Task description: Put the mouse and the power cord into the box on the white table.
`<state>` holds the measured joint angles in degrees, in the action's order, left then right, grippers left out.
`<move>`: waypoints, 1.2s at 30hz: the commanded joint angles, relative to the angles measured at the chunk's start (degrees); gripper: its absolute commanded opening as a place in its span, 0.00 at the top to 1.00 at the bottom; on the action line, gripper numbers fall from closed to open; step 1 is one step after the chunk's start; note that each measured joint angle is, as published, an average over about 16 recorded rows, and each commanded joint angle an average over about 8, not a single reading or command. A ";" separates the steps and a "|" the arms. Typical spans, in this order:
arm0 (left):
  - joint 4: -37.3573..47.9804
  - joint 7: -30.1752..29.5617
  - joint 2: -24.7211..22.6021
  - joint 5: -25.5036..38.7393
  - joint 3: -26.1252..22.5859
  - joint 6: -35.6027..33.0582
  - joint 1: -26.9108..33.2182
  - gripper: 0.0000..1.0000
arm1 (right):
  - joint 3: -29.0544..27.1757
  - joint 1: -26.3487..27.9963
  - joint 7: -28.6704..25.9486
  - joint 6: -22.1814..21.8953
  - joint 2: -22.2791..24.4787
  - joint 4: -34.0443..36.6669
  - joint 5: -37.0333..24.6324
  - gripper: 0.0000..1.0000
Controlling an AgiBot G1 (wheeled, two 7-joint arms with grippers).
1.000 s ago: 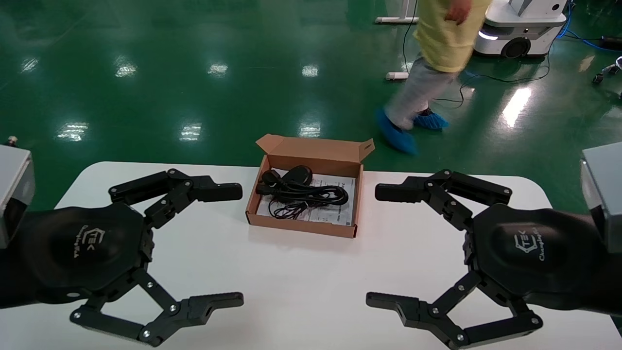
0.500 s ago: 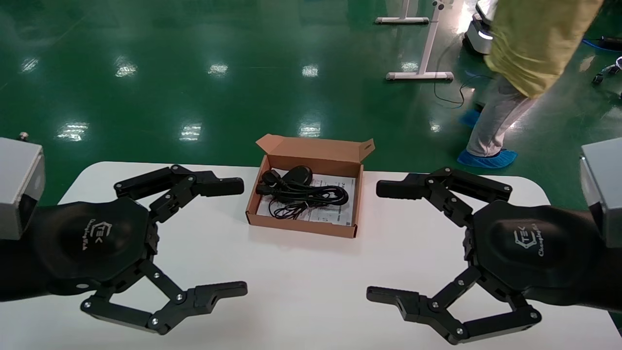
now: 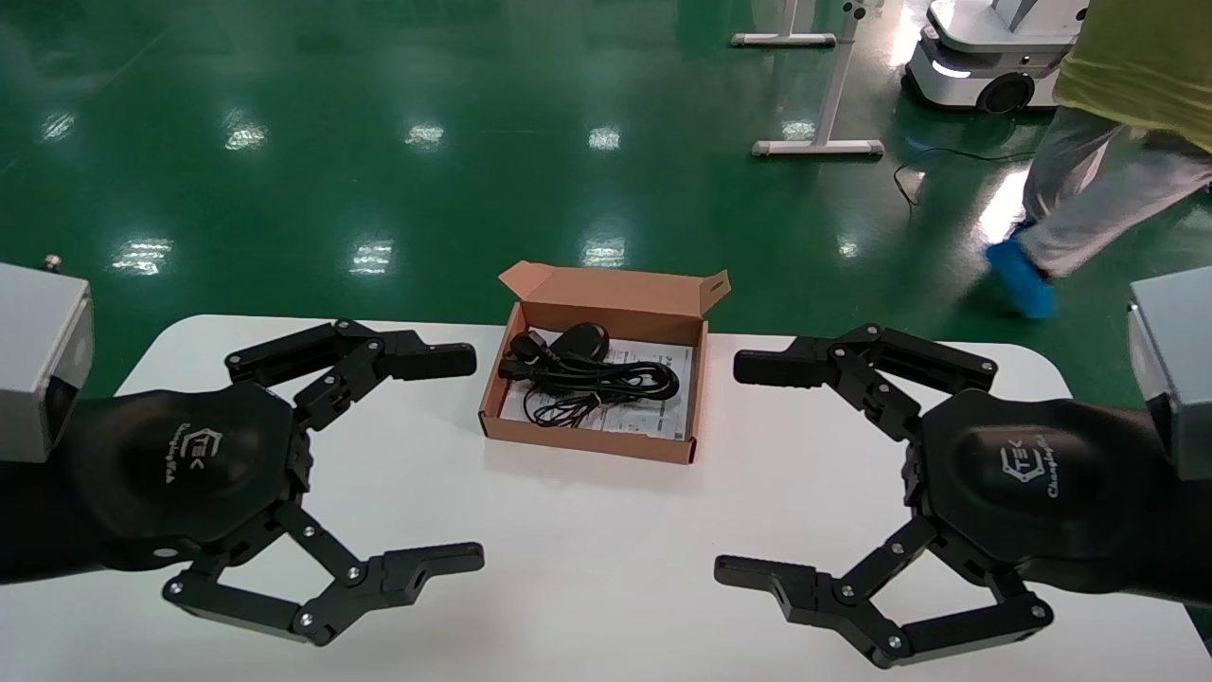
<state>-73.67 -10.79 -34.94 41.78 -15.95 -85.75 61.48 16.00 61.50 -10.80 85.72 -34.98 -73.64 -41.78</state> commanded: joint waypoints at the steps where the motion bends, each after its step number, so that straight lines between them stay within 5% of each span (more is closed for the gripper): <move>1: 0.03 0.01 -0.02 0.02 -0.02 0.01 0.02 0.00 | 0.01 0.01 0.00 -0.01 -0.01 0.01 -0.01 0.00; 36: 0.16 0.09 -0.11 0.10 -0.11 0.10 0.10 0.00 | 0.03 0.06 0.06 -0.04 -0.03 0.09 -0.08 0.00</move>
<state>-73.51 -10.70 -35.05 41.88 -16.05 -85.64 61.58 16.03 61.56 -10.74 85.68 -35.01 -73.54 -41.86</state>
